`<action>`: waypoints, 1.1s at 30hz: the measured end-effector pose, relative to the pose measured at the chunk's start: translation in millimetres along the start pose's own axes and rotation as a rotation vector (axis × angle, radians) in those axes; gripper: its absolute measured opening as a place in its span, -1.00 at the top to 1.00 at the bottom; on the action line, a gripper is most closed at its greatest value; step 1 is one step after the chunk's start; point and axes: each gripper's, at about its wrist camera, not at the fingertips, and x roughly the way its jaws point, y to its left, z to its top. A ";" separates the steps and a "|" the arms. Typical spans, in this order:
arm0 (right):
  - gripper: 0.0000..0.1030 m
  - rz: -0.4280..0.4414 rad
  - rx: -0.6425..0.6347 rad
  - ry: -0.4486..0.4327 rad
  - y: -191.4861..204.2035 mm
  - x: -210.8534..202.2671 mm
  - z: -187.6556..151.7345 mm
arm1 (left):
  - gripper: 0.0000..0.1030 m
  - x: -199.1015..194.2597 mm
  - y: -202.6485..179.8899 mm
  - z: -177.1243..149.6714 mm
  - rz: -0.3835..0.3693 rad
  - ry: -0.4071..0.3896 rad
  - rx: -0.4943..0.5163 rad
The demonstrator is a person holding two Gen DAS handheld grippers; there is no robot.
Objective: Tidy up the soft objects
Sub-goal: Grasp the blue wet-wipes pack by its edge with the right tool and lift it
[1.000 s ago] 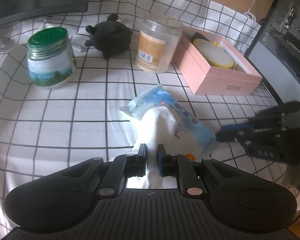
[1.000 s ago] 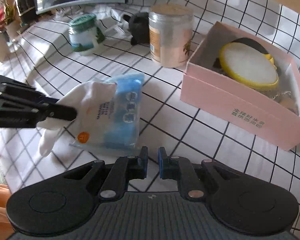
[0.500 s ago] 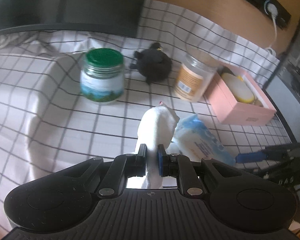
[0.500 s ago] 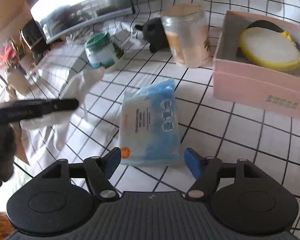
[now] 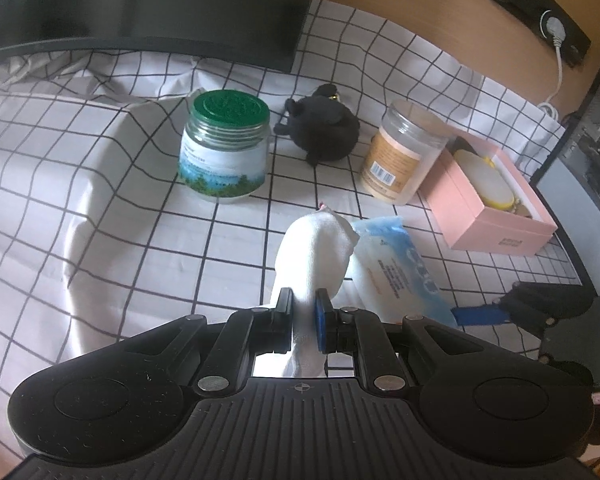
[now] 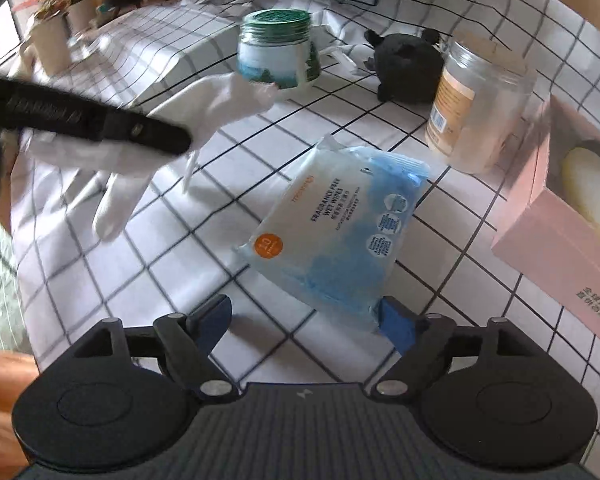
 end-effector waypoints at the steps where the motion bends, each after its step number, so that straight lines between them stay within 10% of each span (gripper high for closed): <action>1: -0.58 -0.012 0.019 -0.003 -2.3 1.9 2.7 | 0.73 0.1 1.1 -0.7 0.001 0.001 -0.003; 16: -0.64 -0.054 0.131 -0.037 -4.4 23.0 28.7 | 0.73 -2.2 19.3 -7.6 0.011 0.003 -0.045; 26: -0.64 0.128 0.378 0.023 -29.1 12.0 32.3 | 0.73 -2.9 25.9 -7.5 0.003 -0.001 -0.062; 33: -0.64 0.093 0.512 -0.010 -51.5 -9.5 30.2 | 0.73 -14.4 42.2 1.0 0.036 -0.061 -0.102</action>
